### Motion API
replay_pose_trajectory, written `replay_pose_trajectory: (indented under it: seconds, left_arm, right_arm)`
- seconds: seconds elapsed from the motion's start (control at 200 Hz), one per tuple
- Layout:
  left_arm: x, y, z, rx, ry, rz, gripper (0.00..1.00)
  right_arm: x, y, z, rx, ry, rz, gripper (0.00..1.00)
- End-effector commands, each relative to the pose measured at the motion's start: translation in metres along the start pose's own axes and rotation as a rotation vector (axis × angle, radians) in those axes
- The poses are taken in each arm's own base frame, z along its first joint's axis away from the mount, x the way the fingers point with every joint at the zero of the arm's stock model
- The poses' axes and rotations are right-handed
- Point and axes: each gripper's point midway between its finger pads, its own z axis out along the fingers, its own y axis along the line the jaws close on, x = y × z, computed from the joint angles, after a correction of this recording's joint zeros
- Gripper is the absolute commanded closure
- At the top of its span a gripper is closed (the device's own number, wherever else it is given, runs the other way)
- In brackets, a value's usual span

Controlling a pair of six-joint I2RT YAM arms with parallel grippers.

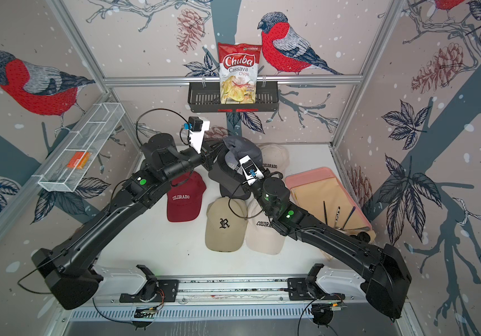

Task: Open the adjustable buckle of the baseball cap
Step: Open the adjustable buckle on the baseball cap.

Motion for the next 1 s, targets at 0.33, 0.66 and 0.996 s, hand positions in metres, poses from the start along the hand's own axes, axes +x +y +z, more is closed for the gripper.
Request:
replay_pose_trajectory:
  seconds: [0.33,0.66,0.996]
  left_arm:
    - [0.023,0.005,0.001,-0.012,-0.032,-0.057,1.0]
    - [0.051,0.005,-0.002,-0.012,0.01,-0.094,1.0]
    - [0.064,-0.005,0.001,0.053,0.035,-0.112,0.84]
  right_arm:
    - [-0.038,-0.044,-0.024,0.209,-0.159,0.106,1.0]
    - [-0.044,-0.055,-0.029,0.25,-0.182,0.142,1.0]
    - [-0.047,-0.059,-0.032,0.237,-0.202,0.226,1.0]
